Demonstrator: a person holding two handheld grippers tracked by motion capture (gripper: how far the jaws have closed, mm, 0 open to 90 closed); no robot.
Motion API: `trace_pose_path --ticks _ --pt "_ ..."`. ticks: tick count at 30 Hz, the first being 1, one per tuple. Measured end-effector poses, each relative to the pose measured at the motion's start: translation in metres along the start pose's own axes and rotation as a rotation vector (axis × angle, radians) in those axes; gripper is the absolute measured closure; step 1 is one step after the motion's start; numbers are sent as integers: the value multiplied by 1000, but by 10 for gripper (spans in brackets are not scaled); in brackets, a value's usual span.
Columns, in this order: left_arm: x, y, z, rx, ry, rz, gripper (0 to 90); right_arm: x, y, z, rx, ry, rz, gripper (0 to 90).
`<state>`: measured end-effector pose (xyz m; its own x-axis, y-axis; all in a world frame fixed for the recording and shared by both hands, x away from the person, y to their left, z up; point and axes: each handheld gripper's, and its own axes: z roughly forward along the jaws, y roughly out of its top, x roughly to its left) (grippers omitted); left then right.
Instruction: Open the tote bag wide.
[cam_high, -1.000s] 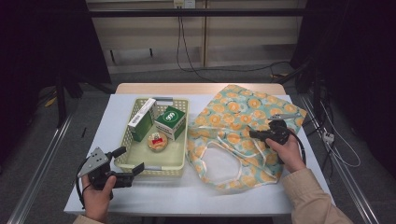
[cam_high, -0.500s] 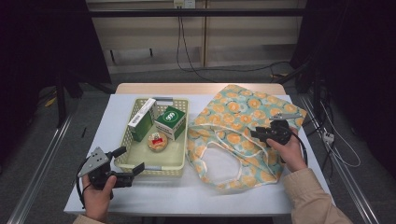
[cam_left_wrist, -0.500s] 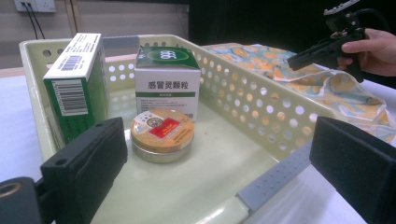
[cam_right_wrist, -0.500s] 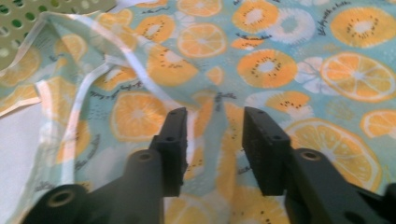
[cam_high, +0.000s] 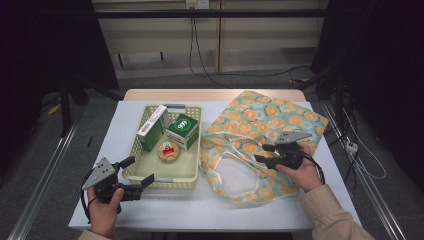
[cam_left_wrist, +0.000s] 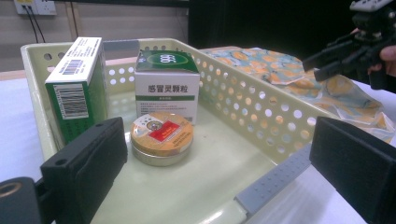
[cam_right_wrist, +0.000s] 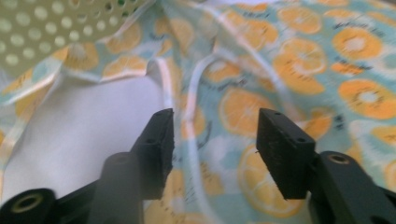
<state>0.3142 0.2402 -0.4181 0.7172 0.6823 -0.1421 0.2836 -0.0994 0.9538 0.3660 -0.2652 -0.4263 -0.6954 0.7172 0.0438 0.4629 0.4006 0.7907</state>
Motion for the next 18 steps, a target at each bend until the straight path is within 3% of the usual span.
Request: trace_pose_path --ticks 5,9,16,18 --pt "-1 0 1 4 -1 6 38 6 -8 11 50 22 -24 658" --pt "-1 -1 2 5 -3 -1 37 8 -12 18 56 40 -20 658" --pt "-1 -1 2 4 -3 2 38 12 -15 32 118 -2 -61 653" --pt "-1 -1 2 8 -2 2 37 11 -16 33 105 -1 -47 679"
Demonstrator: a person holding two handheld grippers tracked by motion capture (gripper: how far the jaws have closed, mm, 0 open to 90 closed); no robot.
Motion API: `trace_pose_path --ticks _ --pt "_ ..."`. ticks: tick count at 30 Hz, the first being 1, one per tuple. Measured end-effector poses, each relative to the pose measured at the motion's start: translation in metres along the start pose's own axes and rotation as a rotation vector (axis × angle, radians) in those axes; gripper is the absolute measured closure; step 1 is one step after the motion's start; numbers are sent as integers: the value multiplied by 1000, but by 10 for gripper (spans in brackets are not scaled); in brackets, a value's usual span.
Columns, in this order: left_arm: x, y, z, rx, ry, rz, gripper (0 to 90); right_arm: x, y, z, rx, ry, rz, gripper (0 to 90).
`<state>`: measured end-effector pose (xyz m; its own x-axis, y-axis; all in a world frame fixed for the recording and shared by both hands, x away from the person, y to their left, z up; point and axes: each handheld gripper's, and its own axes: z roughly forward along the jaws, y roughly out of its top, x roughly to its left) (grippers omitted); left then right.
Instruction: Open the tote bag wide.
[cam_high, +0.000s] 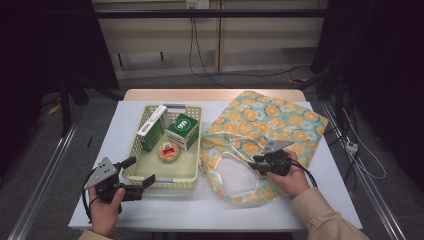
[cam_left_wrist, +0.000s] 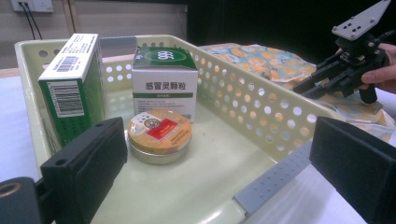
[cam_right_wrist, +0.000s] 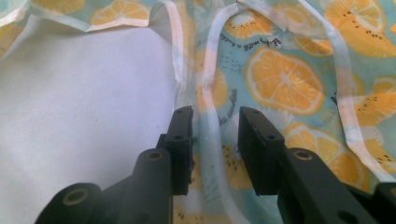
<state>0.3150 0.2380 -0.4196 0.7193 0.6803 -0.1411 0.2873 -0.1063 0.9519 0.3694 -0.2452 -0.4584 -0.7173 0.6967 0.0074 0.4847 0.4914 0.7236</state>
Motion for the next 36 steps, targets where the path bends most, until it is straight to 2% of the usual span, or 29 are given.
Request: trace_pose_path --ticks 5,8,15,19,21,24,29,32,36 --pt "0 0 0 3 0 -3 38 -4 0 0 -2 4 9 835" --pt "0 0 -1 3 2 -2 38 -8 0 1 -6 11 40 893" --pt "1 0 -1 5 2 2 38 -6 0 0 3 14 44 900" --pt "1 0 -1 -1 1 -3 38 -1 1 -2 14 64 50 900" --pt "1 0 -1 2 3 -3 37 5 1 -3 28 68 28 900" --pt "1 0 -1 0 3 -4 37 11 3 -5 28 89 22 900" --pt "1 0 -2 -2 2 -4 37 22 4 -10 32 168 25 900" --pt "1 0 -2 -1 2 -4 37 28 6 -11 35 148 -2 900" --pt "1 1 -2 -4 2 -1 37 16 8 -17 -5 130 43 900"
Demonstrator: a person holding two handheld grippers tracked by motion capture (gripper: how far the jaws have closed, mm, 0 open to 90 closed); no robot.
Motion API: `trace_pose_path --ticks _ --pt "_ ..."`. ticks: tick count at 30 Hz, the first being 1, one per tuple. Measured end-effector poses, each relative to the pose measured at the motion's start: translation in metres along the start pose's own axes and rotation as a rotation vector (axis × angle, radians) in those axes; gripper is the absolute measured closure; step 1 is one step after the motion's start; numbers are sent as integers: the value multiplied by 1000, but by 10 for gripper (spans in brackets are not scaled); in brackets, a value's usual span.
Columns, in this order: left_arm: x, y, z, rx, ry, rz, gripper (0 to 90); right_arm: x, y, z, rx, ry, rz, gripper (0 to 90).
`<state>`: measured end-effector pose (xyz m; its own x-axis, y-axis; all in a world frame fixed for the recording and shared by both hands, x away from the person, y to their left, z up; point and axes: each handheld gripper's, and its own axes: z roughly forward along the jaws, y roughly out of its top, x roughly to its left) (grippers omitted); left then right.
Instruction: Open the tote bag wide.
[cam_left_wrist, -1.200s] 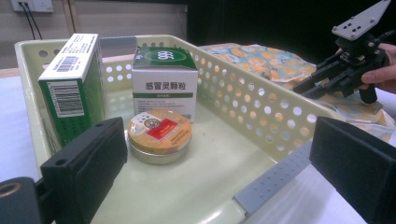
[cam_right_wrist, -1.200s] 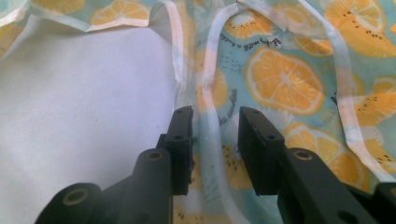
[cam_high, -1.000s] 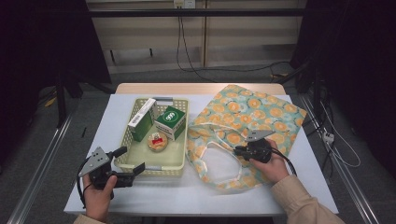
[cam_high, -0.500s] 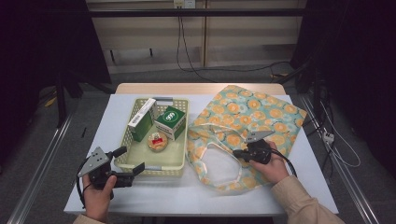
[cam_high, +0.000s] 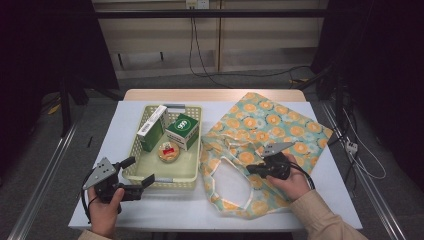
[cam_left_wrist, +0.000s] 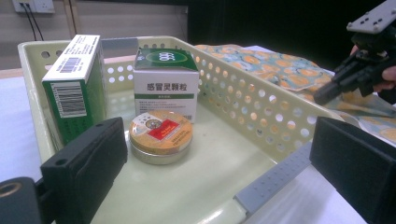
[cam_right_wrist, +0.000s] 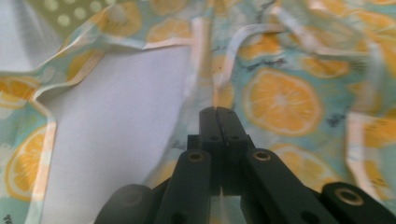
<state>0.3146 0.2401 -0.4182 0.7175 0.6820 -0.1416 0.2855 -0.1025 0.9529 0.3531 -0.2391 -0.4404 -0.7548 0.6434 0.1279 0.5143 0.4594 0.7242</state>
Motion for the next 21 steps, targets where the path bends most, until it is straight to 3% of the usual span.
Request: trace_pose_path --ticks 10,21 --pt "0 0 1 4 1 -1 37 -26 7 -20 -86 -49 61 900" --pt "1 -1 1 11 3 2 37 -58 6 -35 -139 -116 132 900"
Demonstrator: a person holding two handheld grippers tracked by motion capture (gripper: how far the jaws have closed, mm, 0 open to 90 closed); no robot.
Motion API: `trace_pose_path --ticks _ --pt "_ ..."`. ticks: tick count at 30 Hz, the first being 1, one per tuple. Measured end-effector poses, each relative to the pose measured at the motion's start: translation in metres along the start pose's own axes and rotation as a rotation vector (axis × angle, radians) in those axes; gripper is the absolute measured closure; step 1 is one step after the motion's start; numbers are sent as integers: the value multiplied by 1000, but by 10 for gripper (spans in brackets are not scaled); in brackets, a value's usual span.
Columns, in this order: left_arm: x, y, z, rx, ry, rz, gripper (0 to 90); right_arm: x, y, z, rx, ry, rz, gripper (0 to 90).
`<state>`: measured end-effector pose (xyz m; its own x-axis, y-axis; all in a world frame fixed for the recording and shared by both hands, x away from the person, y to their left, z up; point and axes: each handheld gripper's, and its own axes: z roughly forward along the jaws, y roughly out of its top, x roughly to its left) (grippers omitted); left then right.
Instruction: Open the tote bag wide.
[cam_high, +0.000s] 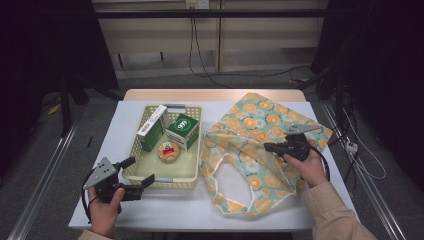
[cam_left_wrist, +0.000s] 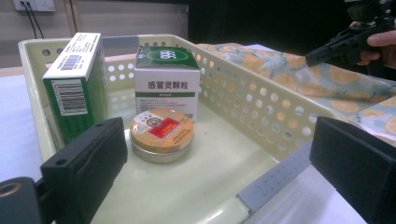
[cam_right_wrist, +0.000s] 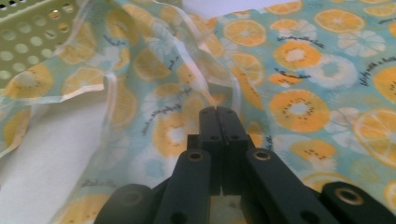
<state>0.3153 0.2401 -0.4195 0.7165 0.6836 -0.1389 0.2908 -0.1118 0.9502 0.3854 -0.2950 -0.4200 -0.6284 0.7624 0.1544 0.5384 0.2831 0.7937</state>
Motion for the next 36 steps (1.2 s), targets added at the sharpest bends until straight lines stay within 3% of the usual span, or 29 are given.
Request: trace_pose_path --ticks 11,15,20,24,27,33,36 --pt "-1 -1 2 6 -2 -2 38 -20 -6 13 10 -58 23 900" --pt "-1 -2 2 11 -4 -4 38 -25 -12 20 38 -66 37 900" --pt "-1 -2 2 12 -5 -3 38 -26 -16 29 77 -90 12 900" --pt "0 -2 2 10 -5 -2 38 -28 -20 31 108 -141 -17 882" --pt "0 -2 2 11 -6 -2 38 -29 -23 32 99 -143 0 870" --pt "-1 -1 2 10 -4 -2 38 -21 -20 31 128 -175 -58 751" --pt "-1 -1 2 8 -6 -2 38 -17 -17 29 111 -159 -49 693"
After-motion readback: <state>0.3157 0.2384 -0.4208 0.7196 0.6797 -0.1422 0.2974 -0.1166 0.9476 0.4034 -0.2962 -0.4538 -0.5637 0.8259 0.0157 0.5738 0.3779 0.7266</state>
